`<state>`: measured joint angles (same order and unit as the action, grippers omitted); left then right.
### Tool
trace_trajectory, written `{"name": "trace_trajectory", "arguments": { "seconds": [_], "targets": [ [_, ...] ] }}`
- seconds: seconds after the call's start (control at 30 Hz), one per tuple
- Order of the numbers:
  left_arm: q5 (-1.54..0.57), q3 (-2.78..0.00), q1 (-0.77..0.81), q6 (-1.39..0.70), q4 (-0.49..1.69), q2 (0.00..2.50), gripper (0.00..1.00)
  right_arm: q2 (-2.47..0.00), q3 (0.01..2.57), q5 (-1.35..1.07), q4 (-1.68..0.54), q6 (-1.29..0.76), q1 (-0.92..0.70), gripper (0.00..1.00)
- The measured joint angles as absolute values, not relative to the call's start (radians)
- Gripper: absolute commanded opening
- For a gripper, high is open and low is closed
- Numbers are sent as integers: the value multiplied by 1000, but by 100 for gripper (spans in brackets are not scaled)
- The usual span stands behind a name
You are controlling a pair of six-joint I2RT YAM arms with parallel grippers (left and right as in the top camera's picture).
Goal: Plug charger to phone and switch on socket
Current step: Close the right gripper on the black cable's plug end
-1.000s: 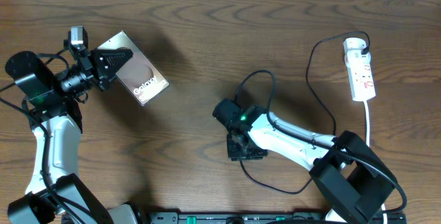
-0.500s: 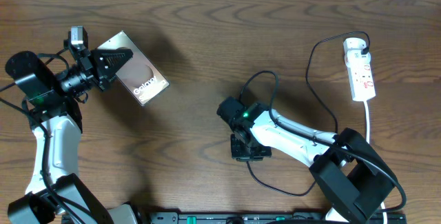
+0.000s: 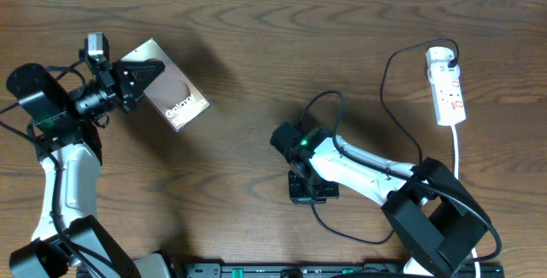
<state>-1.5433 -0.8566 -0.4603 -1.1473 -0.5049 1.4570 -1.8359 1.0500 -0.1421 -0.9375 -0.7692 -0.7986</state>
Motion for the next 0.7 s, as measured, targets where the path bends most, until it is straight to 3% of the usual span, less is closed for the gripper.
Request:
{"name": "trace_trajectory", "arguments": {
  "seconds": [0.33, 0.6, 0.7],
  "targets": [
    [-1543, -857, -460, -1147, -505, 1457, 7, -1841, 1047, -151, -941, -781, -799, 29],
    [-1543, -857, -460, -1147, -505, 1457, 7, -1829, 1048, -154, -857, -779, -796, 31],
    [-1544, -857, -460, -1147, -505, 1457, 7, -1828, 1050, -155, -845, -775, -785, 26]
  ]
}}
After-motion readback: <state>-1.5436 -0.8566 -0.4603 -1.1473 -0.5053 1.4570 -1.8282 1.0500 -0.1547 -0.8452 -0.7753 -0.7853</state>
